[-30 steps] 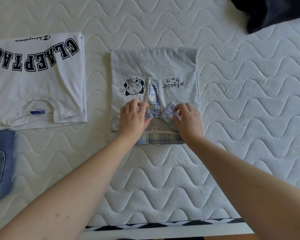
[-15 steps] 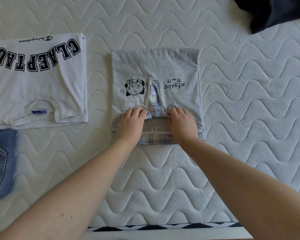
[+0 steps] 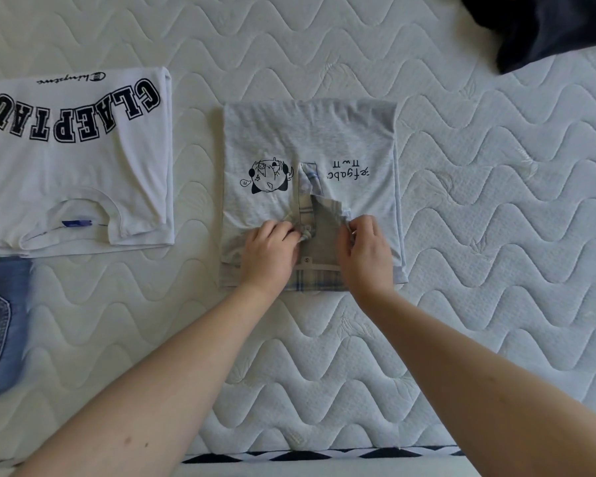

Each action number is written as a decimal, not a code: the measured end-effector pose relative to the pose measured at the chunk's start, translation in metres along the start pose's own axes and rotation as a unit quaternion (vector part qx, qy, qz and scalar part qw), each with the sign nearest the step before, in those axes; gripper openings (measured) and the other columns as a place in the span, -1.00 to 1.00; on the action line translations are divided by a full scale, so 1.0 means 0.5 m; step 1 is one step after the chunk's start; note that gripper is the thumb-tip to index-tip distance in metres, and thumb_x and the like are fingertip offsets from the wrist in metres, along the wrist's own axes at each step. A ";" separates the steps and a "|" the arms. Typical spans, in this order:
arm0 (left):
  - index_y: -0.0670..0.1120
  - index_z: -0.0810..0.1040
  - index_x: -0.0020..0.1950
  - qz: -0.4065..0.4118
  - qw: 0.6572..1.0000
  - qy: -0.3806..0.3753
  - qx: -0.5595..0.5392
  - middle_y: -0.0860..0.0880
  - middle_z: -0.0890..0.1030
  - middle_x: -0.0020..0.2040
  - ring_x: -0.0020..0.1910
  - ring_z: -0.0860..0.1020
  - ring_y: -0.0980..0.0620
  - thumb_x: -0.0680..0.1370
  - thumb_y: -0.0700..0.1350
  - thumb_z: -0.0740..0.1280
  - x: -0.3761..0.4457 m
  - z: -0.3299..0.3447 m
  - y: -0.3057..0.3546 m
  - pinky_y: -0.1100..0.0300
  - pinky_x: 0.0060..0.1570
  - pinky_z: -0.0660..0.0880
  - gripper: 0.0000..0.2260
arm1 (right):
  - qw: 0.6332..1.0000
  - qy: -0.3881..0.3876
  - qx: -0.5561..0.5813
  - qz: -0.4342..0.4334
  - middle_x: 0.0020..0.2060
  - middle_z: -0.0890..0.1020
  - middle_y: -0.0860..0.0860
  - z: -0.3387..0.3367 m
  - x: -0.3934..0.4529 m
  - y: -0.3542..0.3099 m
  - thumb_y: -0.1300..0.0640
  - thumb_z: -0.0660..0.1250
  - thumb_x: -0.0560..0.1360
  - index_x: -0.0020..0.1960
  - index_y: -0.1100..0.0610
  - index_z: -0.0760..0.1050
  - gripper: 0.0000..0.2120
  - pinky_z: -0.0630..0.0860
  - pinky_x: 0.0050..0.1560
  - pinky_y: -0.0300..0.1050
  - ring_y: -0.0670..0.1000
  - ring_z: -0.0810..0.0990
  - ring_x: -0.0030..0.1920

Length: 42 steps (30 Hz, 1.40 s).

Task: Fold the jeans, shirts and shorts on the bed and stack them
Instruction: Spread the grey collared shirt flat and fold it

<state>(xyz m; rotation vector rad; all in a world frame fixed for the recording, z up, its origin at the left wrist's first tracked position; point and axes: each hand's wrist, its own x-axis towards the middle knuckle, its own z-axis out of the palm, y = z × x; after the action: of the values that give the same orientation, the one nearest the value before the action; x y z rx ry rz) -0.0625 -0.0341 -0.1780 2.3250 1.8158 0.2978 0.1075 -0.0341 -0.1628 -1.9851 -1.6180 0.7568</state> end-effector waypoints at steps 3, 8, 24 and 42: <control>-0.15 0.68 -0.03 -0.007 1.000 0.019 -0.005 -0.04 0.69 0.00 0.01 0.63 -0.11 0.48 -0.22 0.43 -0.006 0.004 -0.003 0.04 -0.07 0.54 -0.91 | 0.992 0.030 0.063 0.103 -0.16 0.42 -0.08 0.000 -0.003 0.003 0.02 0.13 0.64 -0.12 0.04 0.29 -0.81 0.23 -0.35 -0.17 -0.18 0.42 -0.28; -0.19 0.67 -0.04 -0.002 1.000 0.018 -0.009 -0.07 0.70 -0.06 -0.02 0.63 -0.12 0.49 -0.25 0.41 -0.005 0.010 -0.003 0.01 -0.07 0.55 -0.92 | 0.988 0.050 0.079 0.124 -0.17 0.39 -0.15 -0.005 -0.004 0.009 0.02 0.10 0.65 -0.12 0.02 0.28 -0.83 0.22 -0.34 -0.37 -0.34 0.40 -0.19; -0.14 0.64 0.19 0.094 0.993 -0.011 -0.064 -0.04 0.63 0.23 0.21 0.58 -0.07 0.51 -0.25 0.41 -0.030 0.001 -0.030 0.02 0.13 0.52 -0.75 | 0.966 -0.063 -0.126 -0.215 -0.05 0.69 0.06 0.015 -0.018 0.032 0.26 0.43 0.48 0.00 0.19 0.65 -0.89 0.54 -0.05 0.07 0.18 0.62 -0.05; -0.12 0.59 0.09 -0.321 0.916 -0.193 -0.140 -0.07 0.64 0.00 -0.01 0.60 -0.09 0.57 0.07 0.35 0.160 -0.002 0.044 0.08 -0.02 0.52 -0.73 | 0.975 -0.111 -0.153 -0.121 0.16 0.57 0.12 -0.013 -0.059 0.063 0.38 0.29 0.49 0.30 0.20 0.50 -0.61 0.48 0.11 0.12 0.20 0.52 0.11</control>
<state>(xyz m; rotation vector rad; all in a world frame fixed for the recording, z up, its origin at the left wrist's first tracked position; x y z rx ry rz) -0.0232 0.0383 -0.1673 1.3713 2.0278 -0.0056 0.1299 -0.0691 -0.1751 -1.9041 -2.1752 0.6876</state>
